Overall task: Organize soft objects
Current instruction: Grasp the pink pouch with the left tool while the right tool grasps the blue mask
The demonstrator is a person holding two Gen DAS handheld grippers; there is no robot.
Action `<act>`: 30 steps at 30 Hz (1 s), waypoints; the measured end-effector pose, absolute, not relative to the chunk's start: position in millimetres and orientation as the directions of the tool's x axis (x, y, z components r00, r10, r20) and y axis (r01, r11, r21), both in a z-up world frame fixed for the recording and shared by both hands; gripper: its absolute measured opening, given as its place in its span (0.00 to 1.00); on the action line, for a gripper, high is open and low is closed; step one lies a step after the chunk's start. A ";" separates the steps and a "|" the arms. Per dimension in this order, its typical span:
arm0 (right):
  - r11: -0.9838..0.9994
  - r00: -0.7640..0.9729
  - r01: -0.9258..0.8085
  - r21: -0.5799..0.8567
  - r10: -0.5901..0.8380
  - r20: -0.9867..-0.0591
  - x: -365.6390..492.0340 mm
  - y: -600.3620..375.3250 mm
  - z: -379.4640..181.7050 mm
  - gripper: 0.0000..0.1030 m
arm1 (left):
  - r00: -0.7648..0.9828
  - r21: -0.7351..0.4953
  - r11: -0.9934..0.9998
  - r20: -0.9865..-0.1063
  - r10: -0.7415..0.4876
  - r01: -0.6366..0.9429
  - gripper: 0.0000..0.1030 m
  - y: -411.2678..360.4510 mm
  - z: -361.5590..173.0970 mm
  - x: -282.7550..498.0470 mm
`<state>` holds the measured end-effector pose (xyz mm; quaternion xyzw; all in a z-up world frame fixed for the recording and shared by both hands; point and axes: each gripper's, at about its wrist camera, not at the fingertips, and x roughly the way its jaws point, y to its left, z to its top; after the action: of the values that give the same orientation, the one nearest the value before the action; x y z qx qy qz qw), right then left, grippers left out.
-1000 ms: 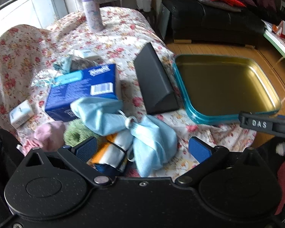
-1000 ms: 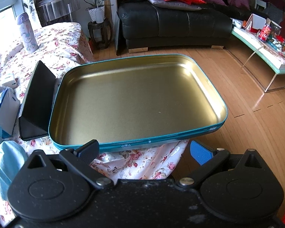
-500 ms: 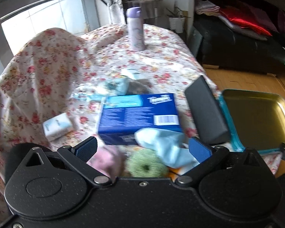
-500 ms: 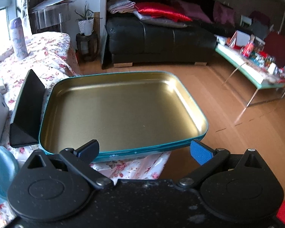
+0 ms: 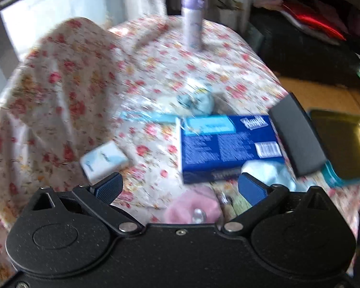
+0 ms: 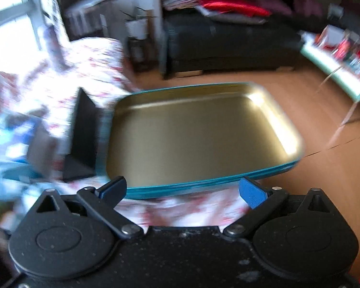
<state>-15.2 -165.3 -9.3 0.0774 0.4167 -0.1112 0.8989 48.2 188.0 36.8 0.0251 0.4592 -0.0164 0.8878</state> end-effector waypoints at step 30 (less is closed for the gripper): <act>0.999 0.626 -0.016 0.040 0.042 -0.779 -28.1 -51.9 -13.1 0.99 | 0.478 0.425 0.898 -0.816 0.325 0.115 0.88 173.0 -16.6 117.2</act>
<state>-28.1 -51.9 -13.2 0.0145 0.4324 0.0161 0.9014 117.2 172.9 -16.6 0.2168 0.5070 0.0631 0.8319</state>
